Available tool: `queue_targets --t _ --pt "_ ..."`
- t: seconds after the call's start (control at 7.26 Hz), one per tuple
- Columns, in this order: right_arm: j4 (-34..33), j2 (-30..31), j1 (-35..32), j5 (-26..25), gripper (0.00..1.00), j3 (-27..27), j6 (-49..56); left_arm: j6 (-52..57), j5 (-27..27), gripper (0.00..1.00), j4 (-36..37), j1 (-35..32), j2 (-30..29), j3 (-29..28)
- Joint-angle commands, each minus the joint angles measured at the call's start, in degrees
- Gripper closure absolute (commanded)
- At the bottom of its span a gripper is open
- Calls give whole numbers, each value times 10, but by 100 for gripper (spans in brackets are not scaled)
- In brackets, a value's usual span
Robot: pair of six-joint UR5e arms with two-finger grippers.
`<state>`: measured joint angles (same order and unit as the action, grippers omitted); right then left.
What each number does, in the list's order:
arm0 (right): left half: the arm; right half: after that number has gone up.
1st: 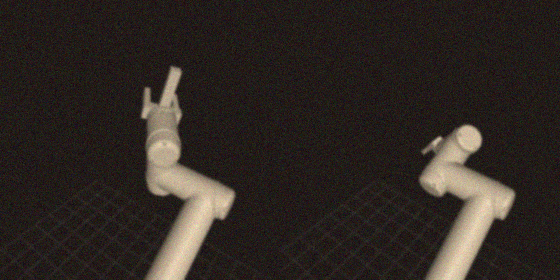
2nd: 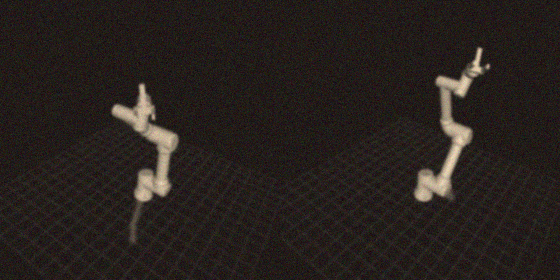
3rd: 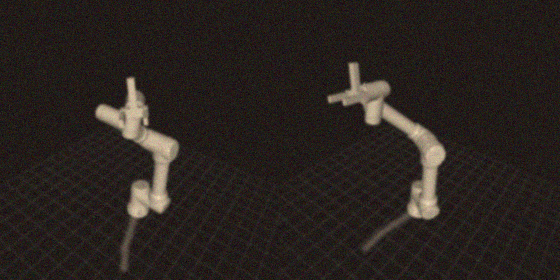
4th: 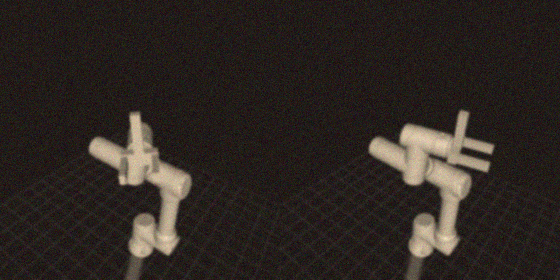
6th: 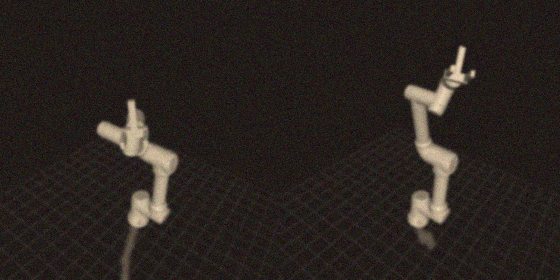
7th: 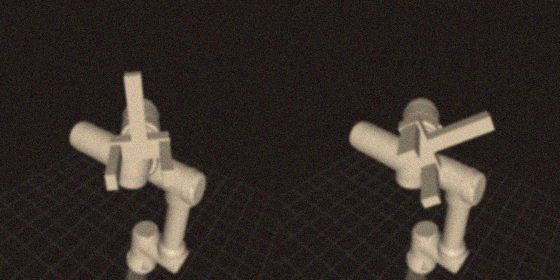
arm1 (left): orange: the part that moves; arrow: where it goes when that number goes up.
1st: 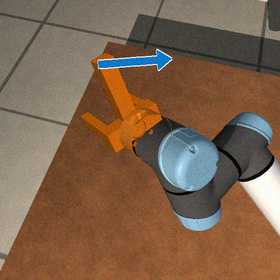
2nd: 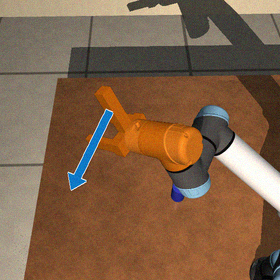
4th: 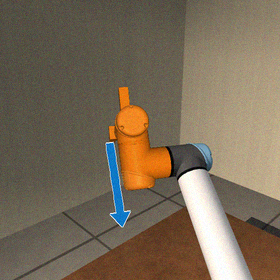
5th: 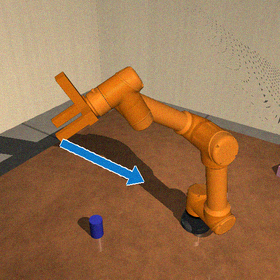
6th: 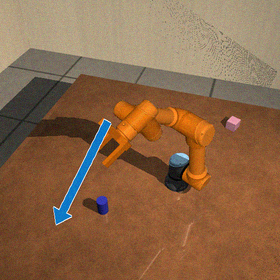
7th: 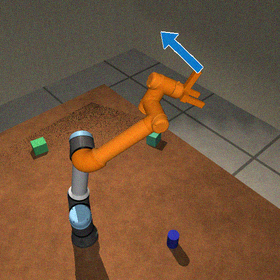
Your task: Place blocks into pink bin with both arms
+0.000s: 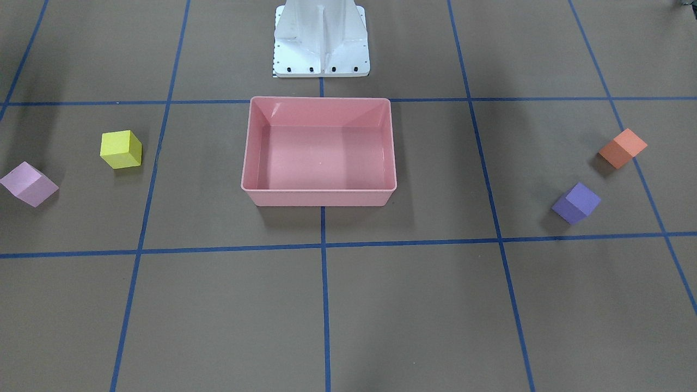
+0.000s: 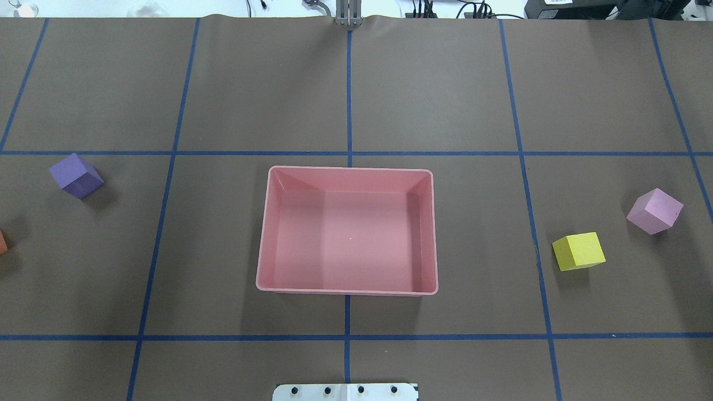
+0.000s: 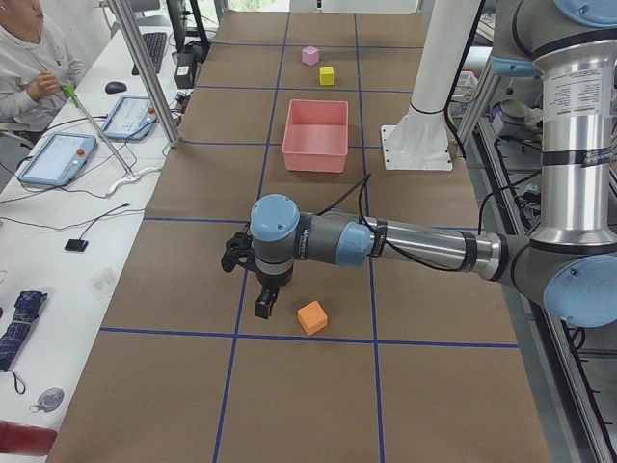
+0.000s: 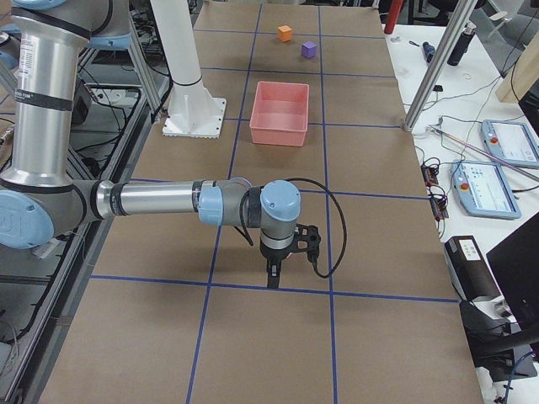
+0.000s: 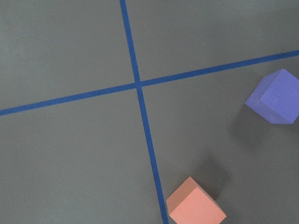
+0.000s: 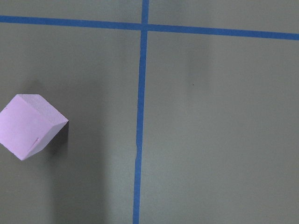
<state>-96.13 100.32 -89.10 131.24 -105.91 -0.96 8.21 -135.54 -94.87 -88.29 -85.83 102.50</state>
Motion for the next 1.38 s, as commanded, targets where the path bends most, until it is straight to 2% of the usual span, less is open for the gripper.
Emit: queue_targets --t 0.0,0.14,0.28,0.41,0.83,0.96,1.24 --pt "1 -17 7 2 0 -11 -36 -88 -3 0 -58 41 -53 -32" --pt "1 -19 13 2 0 -11 -36 -100 -2 0 -85 80 -60 -31" --pt "1 -21 15 2 0 -11 -36 -111 0 0 -172 131 -58 -39" --pt "1 -21 16 2 0 -11 -34 -109 5 0 -197 212 -65 -72" --pt "1 -21 16 2 0 -11 -33 -108 9 0 -289 252 -89 -132" --pt "1 -21 16 2 0 -11 -33 -105 45 0 -295 254 -92 -132" --pt "1 -21 16 2 0 -11 -33 -96 55 0 -298 262 -91 -139"
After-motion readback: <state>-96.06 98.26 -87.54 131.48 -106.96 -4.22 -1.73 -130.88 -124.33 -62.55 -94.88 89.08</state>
